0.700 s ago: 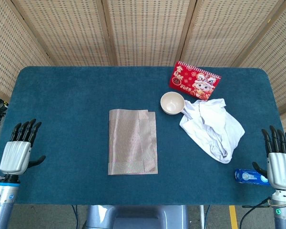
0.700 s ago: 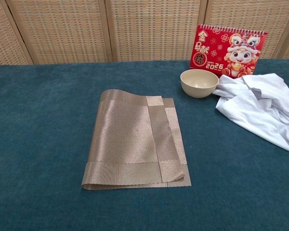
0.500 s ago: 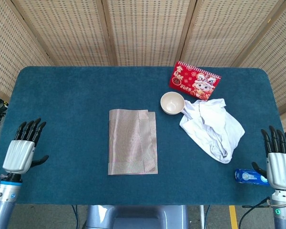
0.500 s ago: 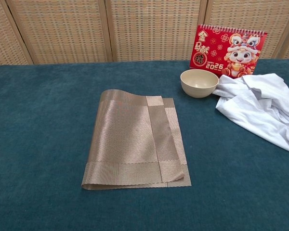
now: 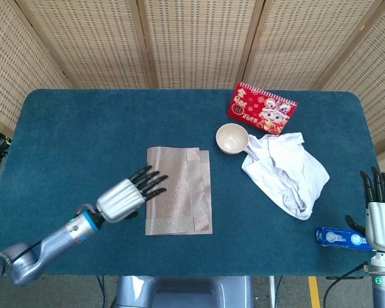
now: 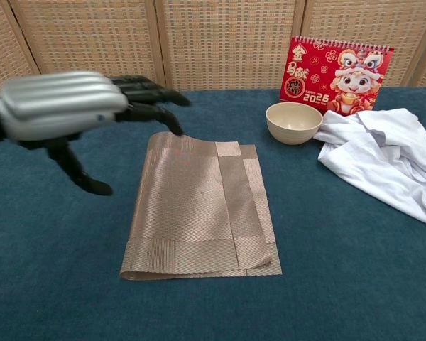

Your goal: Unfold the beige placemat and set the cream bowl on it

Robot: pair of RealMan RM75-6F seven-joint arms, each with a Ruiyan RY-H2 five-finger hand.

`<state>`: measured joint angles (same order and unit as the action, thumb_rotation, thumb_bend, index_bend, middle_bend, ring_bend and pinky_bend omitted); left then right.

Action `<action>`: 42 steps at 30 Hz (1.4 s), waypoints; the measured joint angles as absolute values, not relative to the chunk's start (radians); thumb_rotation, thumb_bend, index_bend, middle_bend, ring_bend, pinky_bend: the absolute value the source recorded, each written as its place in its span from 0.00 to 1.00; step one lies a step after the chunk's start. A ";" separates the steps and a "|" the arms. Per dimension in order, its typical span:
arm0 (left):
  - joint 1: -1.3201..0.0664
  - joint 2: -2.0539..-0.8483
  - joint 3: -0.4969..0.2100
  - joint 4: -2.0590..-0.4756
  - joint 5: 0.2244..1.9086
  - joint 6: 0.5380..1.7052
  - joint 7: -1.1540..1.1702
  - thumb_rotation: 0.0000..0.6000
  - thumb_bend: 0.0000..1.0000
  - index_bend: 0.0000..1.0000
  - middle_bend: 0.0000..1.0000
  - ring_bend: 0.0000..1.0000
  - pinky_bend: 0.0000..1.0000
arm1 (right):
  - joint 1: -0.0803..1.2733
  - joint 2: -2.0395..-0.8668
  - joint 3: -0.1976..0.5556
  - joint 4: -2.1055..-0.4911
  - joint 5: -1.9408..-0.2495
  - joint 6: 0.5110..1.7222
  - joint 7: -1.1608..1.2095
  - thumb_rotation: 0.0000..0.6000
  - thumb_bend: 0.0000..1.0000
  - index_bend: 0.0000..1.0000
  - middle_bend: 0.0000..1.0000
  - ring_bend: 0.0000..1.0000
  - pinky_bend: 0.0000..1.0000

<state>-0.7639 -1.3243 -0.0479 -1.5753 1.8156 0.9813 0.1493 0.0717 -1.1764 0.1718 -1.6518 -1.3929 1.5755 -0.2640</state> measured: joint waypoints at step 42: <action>-1.192 -1.796 -0.019 -1.184 1.790 0.621 0.226 1.00 0.41 0.27 0.00 0.00 0.00 | 0.077 -1.150 0.198 -1.604 -1.300 1.519 -0.165 1.00 0.00 0.09 0.00 0.00 0.00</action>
<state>-1.1923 -1.7963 -0.0186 -1.1836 1.7896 0.6210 0.2261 0.0768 -1.1502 0.1980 -1.6037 -1.2997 1.5188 -0.1648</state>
